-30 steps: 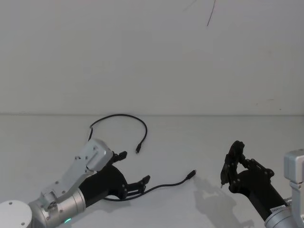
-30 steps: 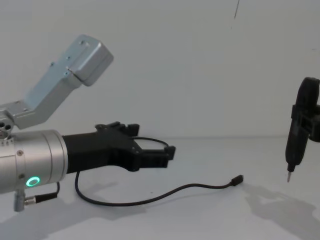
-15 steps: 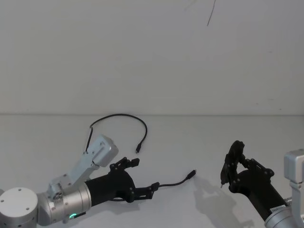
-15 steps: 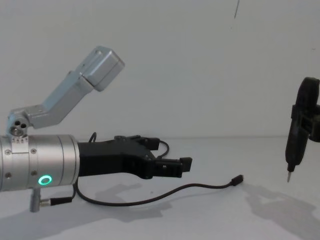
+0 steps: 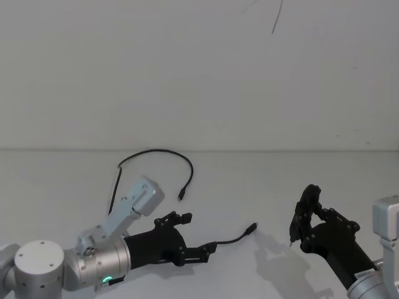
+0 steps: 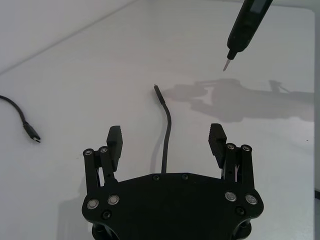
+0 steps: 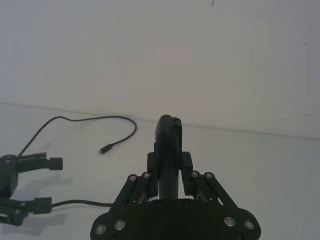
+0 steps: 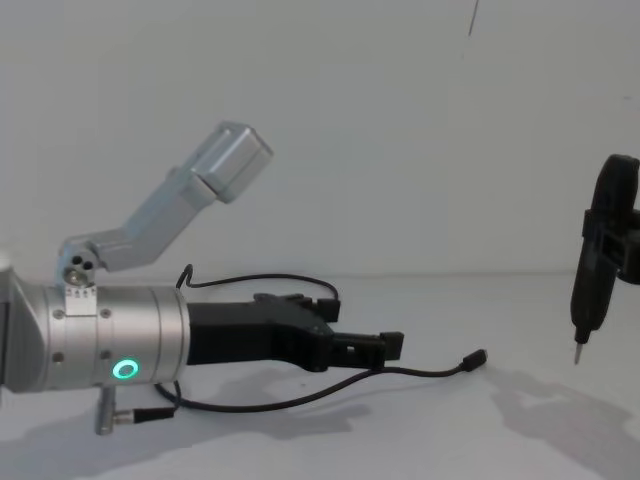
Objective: Pick up the data cable with the one hand.
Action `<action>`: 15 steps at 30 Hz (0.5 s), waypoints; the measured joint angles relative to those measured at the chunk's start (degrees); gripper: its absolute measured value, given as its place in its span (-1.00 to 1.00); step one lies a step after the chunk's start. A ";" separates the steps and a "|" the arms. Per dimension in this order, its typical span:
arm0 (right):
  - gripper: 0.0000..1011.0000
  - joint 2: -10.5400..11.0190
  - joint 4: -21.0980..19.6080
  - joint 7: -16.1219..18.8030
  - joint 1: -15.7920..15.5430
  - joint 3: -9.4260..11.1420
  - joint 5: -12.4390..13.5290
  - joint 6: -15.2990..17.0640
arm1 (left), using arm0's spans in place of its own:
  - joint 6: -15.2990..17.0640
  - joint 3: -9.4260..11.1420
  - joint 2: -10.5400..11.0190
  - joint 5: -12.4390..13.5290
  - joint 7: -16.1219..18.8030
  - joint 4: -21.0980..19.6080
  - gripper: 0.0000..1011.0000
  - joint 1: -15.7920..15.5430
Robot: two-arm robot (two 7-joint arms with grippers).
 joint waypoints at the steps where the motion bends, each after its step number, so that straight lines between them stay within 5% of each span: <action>1: -0.47 0.00 0.00 0.00 0.00 0.00 0.00 0.00 | 0.01 0.29 -0.28 -0.01 -0.15 0.75 0.98 -0.36; 15: -0.47 0.00 0.00 0.00 0.00 0.00 0.00 0.00 | -0.11 2.24 -2.37 1.02 -0.79 5.46 0.98 -3.13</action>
